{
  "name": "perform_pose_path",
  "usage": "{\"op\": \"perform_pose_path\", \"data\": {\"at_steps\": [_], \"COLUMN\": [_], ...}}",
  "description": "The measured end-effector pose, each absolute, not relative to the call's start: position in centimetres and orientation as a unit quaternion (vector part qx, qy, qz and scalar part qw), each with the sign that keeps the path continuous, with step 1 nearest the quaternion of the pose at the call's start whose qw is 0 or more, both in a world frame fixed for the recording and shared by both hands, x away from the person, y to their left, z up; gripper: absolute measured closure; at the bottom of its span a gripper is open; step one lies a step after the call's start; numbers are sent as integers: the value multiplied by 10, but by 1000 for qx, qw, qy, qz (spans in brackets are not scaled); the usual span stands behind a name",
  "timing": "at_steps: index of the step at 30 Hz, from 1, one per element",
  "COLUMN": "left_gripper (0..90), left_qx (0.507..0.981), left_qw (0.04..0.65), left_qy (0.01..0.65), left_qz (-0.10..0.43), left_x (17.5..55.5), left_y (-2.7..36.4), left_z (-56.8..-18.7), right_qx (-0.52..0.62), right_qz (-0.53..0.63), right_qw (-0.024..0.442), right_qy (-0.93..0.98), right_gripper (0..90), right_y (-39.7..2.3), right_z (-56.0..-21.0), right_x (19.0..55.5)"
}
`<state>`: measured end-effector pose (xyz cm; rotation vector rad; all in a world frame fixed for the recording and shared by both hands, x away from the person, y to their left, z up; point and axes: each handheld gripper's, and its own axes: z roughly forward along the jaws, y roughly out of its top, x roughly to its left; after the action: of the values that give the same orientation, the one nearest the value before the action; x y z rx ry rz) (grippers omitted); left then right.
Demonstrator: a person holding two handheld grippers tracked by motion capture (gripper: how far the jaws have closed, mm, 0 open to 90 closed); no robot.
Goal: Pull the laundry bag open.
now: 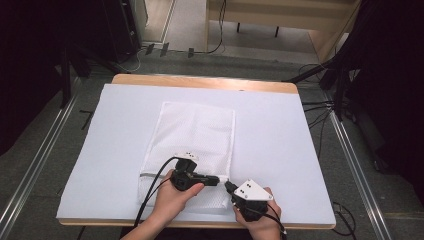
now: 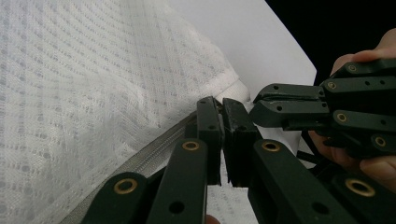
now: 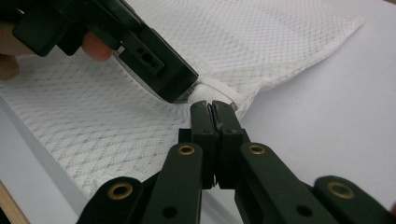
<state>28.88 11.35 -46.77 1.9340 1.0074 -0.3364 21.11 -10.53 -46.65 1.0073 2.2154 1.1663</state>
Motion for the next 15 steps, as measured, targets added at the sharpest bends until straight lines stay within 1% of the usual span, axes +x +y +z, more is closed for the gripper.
{"op": "perform_pose_path", "data": {"at_steps": [4,15], "left_gripper": [874,875], "left_qx": [788,792], "left_qw": [447,441], "left_qy": [403,406], "left_qz": [-128,-116], "left_x": [289,289], "left_y": [115,124], "left_z": [-468,-468], "right_qx": [372,379], "right_qz": [418,409], "right_qw": [212,220], "right_qy": [801,801], "right_gripper": [900,900], "right_y": [-107,-111], "right_z": [-467,-466], "right_x": [213,214]}}
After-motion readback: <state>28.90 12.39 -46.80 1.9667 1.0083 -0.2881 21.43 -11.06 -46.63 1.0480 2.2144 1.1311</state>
